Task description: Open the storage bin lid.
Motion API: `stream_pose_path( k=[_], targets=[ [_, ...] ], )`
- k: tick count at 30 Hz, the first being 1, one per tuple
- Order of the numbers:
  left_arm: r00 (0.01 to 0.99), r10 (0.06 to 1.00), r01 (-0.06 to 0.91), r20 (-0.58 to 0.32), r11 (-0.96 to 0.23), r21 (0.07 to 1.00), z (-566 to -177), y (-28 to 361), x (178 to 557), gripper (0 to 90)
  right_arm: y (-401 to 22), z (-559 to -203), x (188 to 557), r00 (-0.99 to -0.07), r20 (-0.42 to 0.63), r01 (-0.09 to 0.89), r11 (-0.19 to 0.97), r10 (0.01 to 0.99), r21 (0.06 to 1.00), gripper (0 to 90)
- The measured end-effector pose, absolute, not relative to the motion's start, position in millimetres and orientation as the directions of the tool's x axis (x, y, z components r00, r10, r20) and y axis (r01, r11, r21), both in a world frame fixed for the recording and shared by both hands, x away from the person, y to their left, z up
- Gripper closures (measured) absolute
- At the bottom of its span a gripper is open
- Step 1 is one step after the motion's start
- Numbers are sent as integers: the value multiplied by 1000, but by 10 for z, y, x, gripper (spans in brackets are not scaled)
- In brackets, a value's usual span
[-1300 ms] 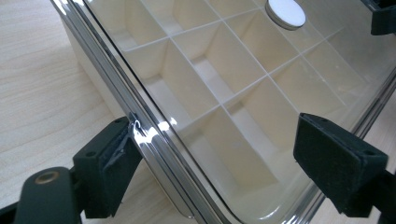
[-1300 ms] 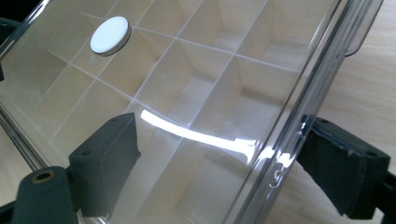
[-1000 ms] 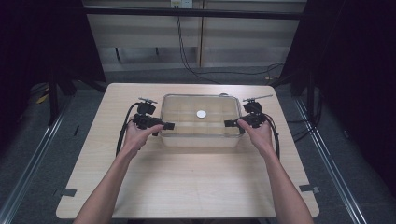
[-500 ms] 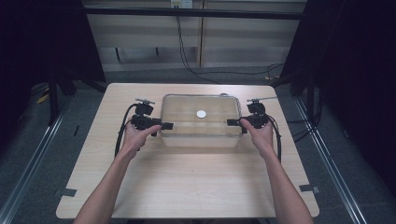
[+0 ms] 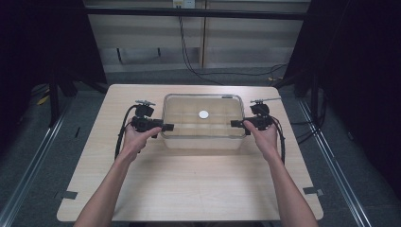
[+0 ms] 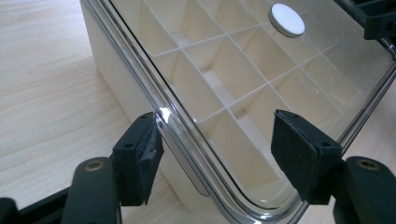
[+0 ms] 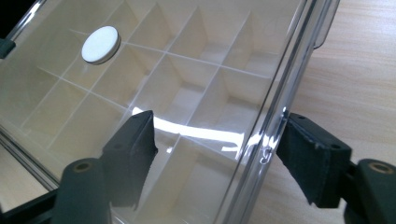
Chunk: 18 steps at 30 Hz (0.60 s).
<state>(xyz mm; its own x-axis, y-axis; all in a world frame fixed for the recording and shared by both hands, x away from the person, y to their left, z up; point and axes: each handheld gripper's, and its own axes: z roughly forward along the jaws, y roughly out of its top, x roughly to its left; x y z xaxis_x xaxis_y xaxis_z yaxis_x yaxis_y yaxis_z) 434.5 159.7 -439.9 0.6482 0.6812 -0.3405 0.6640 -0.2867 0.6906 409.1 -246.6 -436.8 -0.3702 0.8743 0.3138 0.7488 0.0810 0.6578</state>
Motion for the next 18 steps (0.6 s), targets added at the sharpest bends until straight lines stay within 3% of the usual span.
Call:
stream_pose_path(
  k=[18],
  targets=[
    [669,667,629,-328,-272,728,-4334,1653,4279,481,-2638,-4264,3984,-391,374,690,-2,841,724,464]
  ],
)
